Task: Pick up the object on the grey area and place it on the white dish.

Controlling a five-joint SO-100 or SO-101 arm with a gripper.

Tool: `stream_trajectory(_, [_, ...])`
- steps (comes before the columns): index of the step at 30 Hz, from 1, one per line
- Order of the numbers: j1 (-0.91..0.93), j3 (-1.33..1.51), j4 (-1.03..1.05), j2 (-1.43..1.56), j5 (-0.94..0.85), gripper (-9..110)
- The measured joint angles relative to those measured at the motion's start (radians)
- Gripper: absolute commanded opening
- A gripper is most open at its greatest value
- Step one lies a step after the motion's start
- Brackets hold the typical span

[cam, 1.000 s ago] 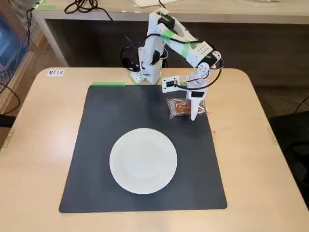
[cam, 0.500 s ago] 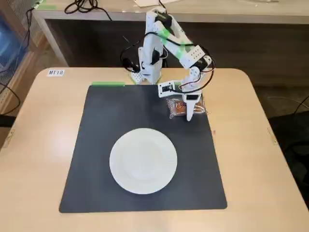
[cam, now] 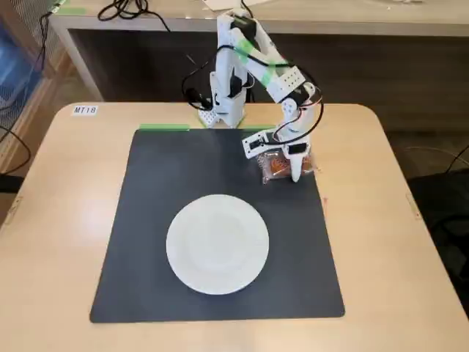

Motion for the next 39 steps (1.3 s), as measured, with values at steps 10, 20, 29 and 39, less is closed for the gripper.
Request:
stream_trajectory(10, [0.035, 0.044, -0.135, 0.063, -0.109, 15])
stream_trajectory(20, [0.098, 0.08, -0.38, 0.232, -0.33, 15])
stream_trajectory(29, [0.328, 0.075, -0.518, 0.29, -0.715, 20])
stream_trajectory(39, [0.69, -0.152, -0.298, 0.135, -0.871, 20])
